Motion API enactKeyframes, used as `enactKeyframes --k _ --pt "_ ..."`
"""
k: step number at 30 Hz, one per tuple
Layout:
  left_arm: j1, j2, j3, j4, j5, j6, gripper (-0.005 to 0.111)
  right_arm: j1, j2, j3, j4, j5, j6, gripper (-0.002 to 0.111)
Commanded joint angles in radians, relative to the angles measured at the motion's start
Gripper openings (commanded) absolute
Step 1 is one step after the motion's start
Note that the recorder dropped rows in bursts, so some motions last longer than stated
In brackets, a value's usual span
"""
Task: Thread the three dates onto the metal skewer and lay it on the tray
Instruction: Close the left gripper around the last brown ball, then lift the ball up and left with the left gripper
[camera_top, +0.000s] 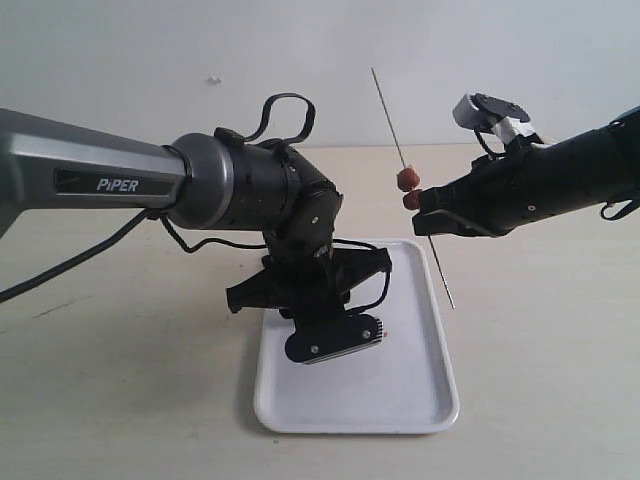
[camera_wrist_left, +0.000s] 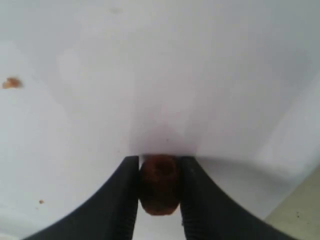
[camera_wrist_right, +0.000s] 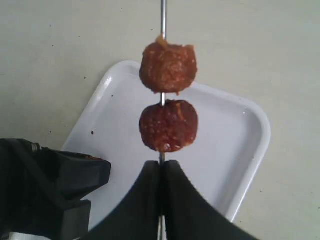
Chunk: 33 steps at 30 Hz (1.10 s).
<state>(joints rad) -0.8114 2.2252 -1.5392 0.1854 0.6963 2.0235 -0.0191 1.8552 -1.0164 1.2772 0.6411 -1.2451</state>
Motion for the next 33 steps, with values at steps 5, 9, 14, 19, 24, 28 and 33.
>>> enactKeyframes --k 5,9,14,19,24,28,33 --pt "-0.002 0.003 0.013 -0.016 0.010 -0.028 0.028 -0.005 -0.003 -0.010 0.006 -0.001 -0.007 0.000" --pt "-0.002 0.001 0.013 -0.016 0.008 -0.072 0.028 -0.005 -0.003 -0.010 0.006 -0.001 -0.007 0.000" --pt "-0.002 -0.020 0.013 -0.016 -0.024 -0.215 0.028 -0.005 -0.003 -0.010 0.006 -0.001 -0.007 0.000" --pt "-0.002 -0.046 0.013 -0.017 -0.039 -0.319 0.028 -0.005 -0.003 -0.010 0.006 -0.001 -0.007 0.000" --pt "0.012 -0.071 0.013 -0.034 -0.052 -0.439 0.028 -0.005 -0.003 -0.010 0.006 -0.001 -0.007 0.000" --pt "0.052 -0.104 0.013 -0.153 -0.097 -0.490 0.028 -0.005 -0.003 -0.010 0.006 -0.001 -0.007 0.000" --pt "0.145 -0.149 0.013 -0.475 -0.193 -0.491 0.028 -0.005 -0.003 -0.010 0.006 -0.001 -0.007 0.000"
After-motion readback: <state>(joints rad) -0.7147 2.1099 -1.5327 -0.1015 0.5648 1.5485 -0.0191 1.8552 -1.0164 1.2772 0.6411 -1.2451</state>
